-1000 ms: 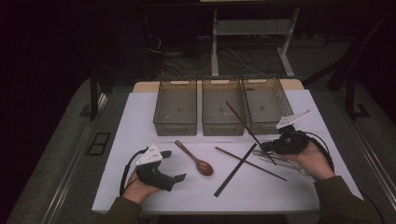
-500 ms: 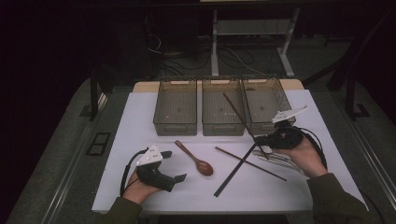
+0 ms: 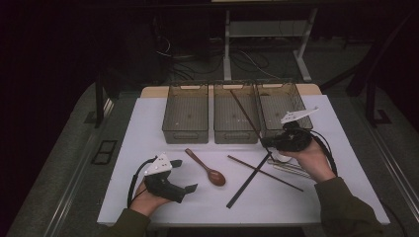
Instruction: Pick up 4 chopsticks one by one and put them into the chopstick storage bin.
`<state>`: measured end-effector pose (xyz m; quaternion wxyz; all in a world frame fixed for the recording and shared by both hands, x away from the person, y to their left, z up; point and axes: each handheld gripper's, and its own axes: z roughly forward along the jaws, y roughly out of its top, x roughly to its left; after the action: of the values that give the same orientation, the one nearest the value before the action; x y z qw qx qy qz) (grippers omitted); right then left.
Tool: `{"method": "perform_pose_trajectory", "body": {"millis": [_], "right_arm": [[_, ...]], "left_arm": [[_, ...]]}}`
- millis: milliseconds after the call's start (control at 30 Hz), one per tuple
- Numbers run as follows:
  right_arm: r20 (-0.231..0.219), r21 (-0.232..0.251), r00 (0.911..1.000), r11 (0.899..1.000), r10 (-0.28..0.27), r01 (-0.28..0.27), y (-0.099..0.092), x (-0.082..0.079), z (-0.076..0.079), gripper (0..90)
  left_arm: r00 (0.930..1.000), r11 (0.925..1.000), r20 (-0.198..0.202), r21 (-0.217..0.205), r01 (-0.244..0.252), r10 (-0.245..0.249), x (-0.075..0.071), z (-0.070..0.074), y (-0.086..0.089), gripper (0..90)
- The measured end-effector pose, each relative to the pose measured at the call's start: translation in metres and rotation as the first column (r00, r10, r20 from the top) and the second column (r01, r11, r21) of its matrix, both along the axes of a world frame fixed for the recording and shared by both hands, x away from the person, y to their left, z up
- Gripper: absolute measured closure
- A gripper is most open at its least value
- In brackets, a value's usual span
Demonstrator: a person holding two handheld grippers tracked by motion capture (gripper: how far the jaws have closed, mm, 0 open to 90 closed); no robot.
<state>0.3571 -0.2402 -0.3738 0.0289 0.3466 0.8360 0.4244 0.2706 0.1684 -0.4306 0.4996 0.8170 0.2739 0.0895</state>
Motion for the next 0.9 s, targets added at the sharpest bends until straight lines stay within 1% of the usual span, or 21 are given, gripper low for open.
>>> {"method": "perform_pose_trajectory", "body": {"millis": [100, 300, 467, 600, 800, 900], "right_arm": [[0.014, 0.006, 0.9999, 1.000, 0.004, -0.004, 0.005, 0.003, 0.001, 84.8], [0.025, 0.023, 0.9996, 1.000, 0.011, -0.011, 0.016, 0.009, 0.001, 84.8], [0.025, 0.035, 0.9996, 0.999, 0.013, -0.014, 0.026, 0.014, 0.002, 84.8], [0.040, 0.042, 0.9991, 0.999, 0.014, -0.015, 0.033, 0.018, 0.004, 84.8], [0.049, 0.078, 0.9988, 0.997, 0.007, -0.011, 0.043, 0.025, 0.007, 84.8], [0.054, 0.083, 0.9985, 0.996, 0.008, -0.012, 0.050, 0.029, 0.009, 84.8]], "left_arm": [[1.0000, 1.0000, -0.001, 0.000, 0.000, 0.000, 0.000, 0.000, 0.000, 0.0], [1.0000, 1.0000, -0.001, -0.008, -0.002, 0.002, 0.000, 0.000, 0.001, 0.0], [1.0000, 0.9999, -0.002, -0.010, -0.003, 0.003, 0.000, 0.000, 0.001, 0.0], [1.0000, 0.9999, -0.001, -0.010, -0.003, 0.003, 0.000, 0.001, 0.001, 0.0], [1.0000, 1.0000, -0.001, -0.007, -0.003, 0.003, 0.000, 0.001, 0.001, 0.0], [1.0000, 1.0000, -0.001, -0.006, -0.003, 0.003, 0.000, 0.001, 0.001, 0.0]]}}
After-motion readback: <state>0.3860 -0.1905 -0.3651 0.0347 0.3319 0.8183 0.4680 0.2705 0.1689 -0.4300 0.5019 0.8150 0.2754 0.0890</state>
